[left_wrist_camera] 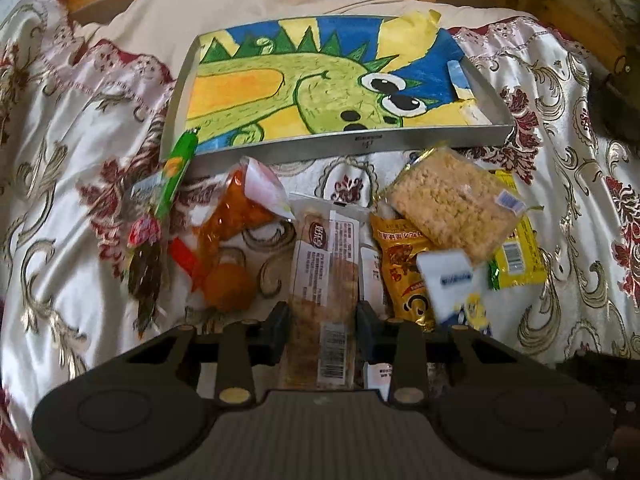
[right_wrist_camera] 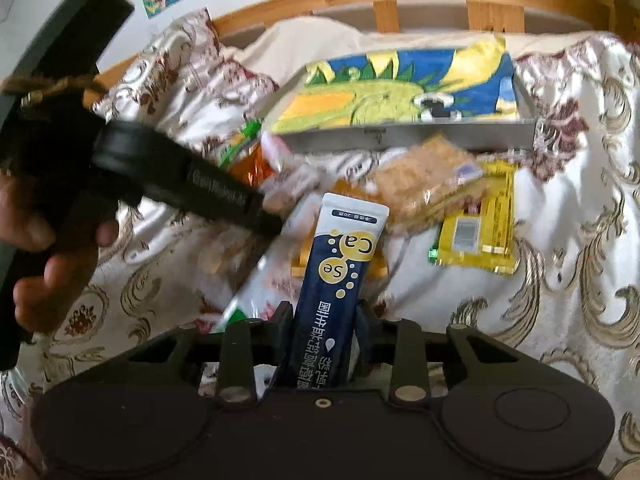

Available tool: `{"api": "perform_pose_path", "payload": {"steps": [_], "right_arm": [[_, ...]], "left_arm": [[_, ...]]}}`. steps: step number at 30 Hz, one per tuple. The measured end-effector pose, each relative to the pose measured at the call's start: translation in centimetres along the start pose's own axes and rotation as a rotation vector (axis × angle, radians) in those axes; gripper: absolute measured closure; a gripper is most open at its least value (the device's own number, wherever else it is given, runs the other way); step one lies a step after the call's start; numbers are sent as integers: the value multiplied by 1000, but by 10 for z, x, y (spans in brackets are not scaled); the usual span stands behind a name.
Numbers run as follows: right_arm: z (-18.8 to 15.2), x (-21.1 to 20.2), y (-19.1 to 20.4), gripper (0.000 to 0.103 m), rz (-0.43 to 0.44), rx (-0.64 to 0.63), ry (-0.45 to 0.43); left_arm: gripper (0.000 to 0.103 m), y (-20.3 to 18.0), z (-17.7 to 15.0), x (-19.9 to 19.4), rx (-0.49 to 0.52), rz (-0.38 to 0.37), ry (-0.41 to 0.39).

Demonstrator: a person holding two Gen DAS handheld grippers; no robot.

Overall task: Organize snacks
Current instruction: 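Close the right gripper on the blue Ca tube while the left gripper grasps the brown-wrapped bar, then carry both snacks into the dinosaur tray and open both grippers to release them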

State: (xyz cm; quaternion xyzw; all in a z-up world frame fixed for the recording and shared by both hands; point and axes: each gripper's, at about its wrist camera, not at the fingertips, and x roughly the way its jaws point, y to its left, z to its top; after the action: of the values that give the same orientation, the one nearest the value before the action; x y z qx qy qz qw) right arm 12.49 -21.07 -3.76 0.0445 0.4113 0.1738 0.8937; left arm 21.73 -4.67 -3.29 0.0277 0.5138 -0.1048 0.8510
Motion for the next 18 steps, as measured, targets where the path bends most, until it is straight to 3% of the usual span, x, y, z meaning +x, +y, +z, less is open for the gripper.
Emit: {"api": "perform_pose_path", "payload": {"steps": [8, 12, 18], "right_arm": [[11, -16, -4, 68, -5, 6, -98], [20, -20, -7, 68, -13, -15, -147], [37, -24, -13, 68, -17, -55, -245]], "left_arm": [[65, -5, 0, -15, -32, 11, 52], [65, -6, 3, -26, -53, 62, 78], [65, -6, 8, -42, -117, 29, 91]]}}
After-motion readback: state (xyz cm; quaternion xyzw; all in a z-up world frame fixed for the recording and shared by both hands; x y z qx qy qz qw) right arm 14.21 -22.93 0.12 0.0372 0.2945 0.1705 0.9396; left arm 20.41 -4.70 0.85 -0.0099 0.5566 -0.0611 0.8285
